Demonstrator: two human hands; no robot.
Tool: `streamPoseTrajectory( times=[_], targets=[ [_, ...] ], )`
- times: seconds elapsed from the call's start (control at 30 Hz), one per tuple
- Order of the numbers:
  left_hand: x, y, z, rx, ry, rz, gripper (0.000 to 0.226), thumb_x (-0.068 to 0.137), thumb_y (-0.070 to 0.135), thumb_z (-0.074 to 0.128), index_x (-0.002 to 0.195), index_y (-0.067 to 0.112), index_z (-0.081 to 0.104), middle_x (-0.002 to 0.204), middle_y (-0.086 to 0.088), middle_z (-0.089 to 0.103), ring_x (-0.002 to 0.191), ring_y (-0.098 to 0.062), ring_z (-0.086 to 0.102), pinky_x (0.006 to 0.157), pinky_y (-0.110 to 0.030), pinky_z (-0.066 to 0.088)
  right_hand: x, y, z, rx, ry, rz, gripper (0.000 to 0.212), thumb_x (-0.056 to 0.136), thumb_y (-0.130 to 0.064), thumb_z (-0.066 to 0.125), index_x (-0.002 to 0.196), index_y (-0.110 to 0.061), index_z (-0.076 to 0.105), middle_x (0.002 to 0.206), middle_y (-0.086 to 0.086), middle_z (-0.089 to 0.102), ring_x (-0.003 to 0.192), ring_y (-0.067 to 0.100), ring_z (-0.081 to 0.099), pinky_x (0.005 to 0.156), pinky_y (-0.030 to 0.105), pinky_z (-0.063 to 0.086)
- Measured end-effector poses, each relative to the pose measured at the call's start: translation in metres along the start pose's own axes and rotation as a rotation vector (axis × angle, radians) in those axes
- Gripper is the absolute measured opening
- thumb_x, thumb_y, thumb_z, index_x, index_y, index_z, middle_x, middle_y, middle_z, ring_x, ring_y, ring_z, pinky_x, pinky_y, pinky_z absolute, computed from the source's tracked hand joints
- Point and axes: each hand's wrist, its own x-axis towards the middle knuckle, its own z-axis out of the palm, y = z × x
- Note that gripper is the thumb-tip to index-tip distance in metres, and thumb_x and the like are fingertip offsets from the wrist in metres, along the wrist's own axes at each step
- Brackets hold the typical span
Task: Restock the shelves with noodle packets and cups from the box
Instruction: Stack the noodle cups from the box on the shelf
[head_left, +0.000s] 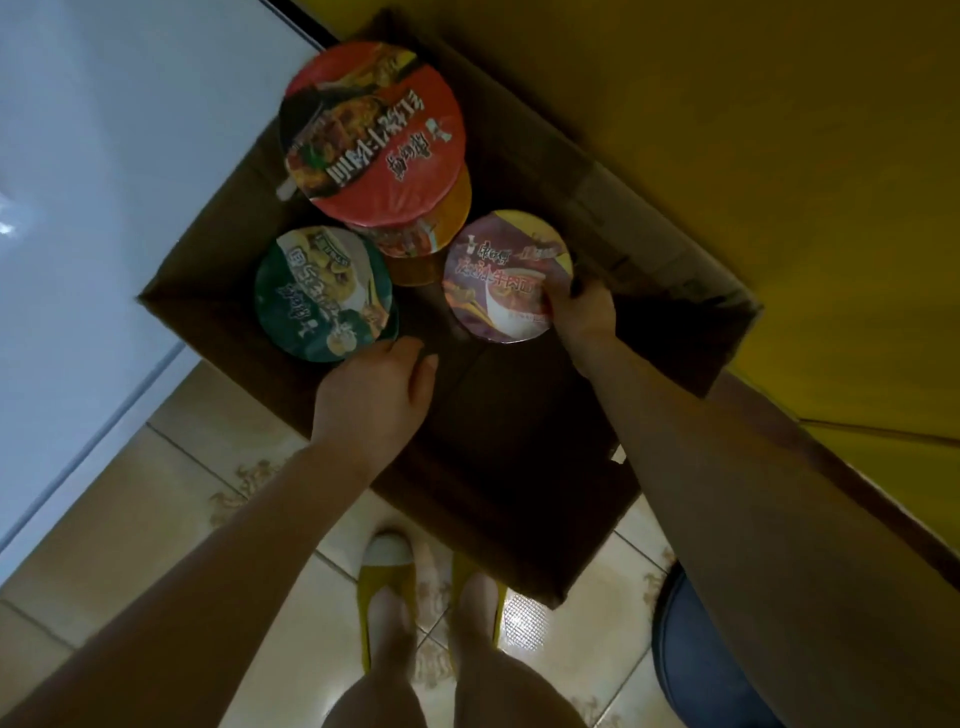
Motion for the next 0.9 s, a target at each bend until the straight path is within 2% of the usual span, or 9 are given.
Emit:
streamPoseTrajectory(
  times=[0.1,0.2,0.27,0.37,0.53,0.6,0.7,0.8,0.9],
  targets=[
    [0.013,-0.004,0.010,-0.047,0.027,-0.005,0.028,0.095,0.026,0.045,0.101,0.005,0.062,0.085,-0.016,0.064,0.079,-0.031,0.061,0.062,-0.034,0.046,0.006,0.003,0.010,0.166,0.018,0.037,0.051,0.095,-0.035,0.046,0.135,-0.004,0.040,0.135,0.016,0.048,0.124,0.030,0.047,0.100,0.039,0.043],
    [0.022,-0.009,0.016,-0.063,0.037,-0.017,0.029,0.097,0.025,0.041,0.097,0.004,0.061,0.084,-0.016,0.062,0.077,-0.031,0.060,0.061,-0.036,0.044,0.005,0.004,0.013,0.241,0.028,0.025,0.044,0.098,-0.033,0.039,0.132,-0.005,0.043,0.130,0.017,0.052,0.118,0.030,0.051,0.097,0.047,0.046],
    [0.025,-0.010,0.016,-0.100,0.044,-0.028,0.029,0.097,0.023,0.040,0.096,0.002,0.060,0.082,-0.017,0.061,0.075,-0.032,0.059,0.062,-0.038,0.045,0.000,0.005,0.008,0.251,0.007,0.001,0.042,0.099,-0.031,0.038,0.131,-0.005,0.044,0.127,0.015,0.054,0.115,0.027,0.053,0.093,0.040,0.049],
    [0.028,-0.008,0.015,-0.165,0.043,-0.039,0.028,0.098,0.021,0.040,0.093,0.000,0.059,0.077,-0.018,0.058,0.072,-0.033,0.057,0.062,-0.040,0.045,-0.010,0.006,-0.009,0.165,-0.030,-0.060,0.037,0.100,-0.025,0.035,0.128,-0.002,0.046,0.121,0.014,0.056,0.107,0.022,0.054,0.078,0.025,0.047],
    [0.038,-0.002,0.023,-0.239,0.039,-0.105,0.031,0.098,0.019,0.039,0.086,-0.004,0.055,0.069,-0.018,0.051,0.066,-0.035,0.054,0.057,-0.035,0.033,-0.031,0.010,-0.040,-0.002,-0.167,-0.144,0.035,0.101,-0.022,0.033,0.127,-0.004,0.046,0.119,0.012,0.055,0.101,0.017,0.052,0.081,0.029,0.042],
    [0.046,0.003,0.028,-0.299,0.036,-0.153,0.031,0.099,0.017,0.039,0.088,-0.006,0.055,0.075,-0.024,0.055,0.071,-0.036,0.054,0.058,-0.031,0.027,-0.038,0.015,-0.045,-0.082,-0.249,-0.152,0.034,0.101,-0.020,0.034,0.125,-0.001,0.047,0.117,0.016,0.056,0.101,0.021,0.054,0.081,0.031,0.044],
    [0.062,0.005,0.040,-0.326,-0.021,-0.245,0.034,0.100,0.018,0.036,0.098,-0.010,0.055,0.092,-0.030,0.059,0.084,-0.039,0.056,0.059,-0.026,0.023,-0.044,0.022,-0.042,-0.197,-0.333,-0.136,0.034,0.100,-0.021,0.034,0.124,0.000,0.047,0.118,0.023,0.056,0.108,0.034,0.055,0.091,0.042,0.047],
    [0.078,-0.004,0.060,-0.309,-0.108,-0.359,0.039,0.100,0.022,0.035,0.106,-0.012,0.054,0.104,-0.031,0.058,0.095,-0.041,0.055,0.061,-0.026,0.021,-0.045,0.027,-0.039,-0.240,-0.376,-0.123,0.034,0.100,-0.021,0.033,0.124,0.000,0.046,0.118,0.023,0.055,0.109,0.035,0.055,0.090,0.040,0.045],
    [0.092,-0.013,0.086,-0.315,-0.190,-0.445,0.044,0.100,0.026,0.035,0.105,-0.014,0.053,0.105,-0.032,0.057,0.099,-0.042,0.054,0.063,-0.029,0.025,-0.040,0.031,-0.039,-0.246,-0.386,-0.131,0.034,0.100,-0.021,0.033,0.122,0.001,0.047,0.117,0.023,0.056,0.107,0.034,0.056,0.089,0.040,0.046]
  ],
)
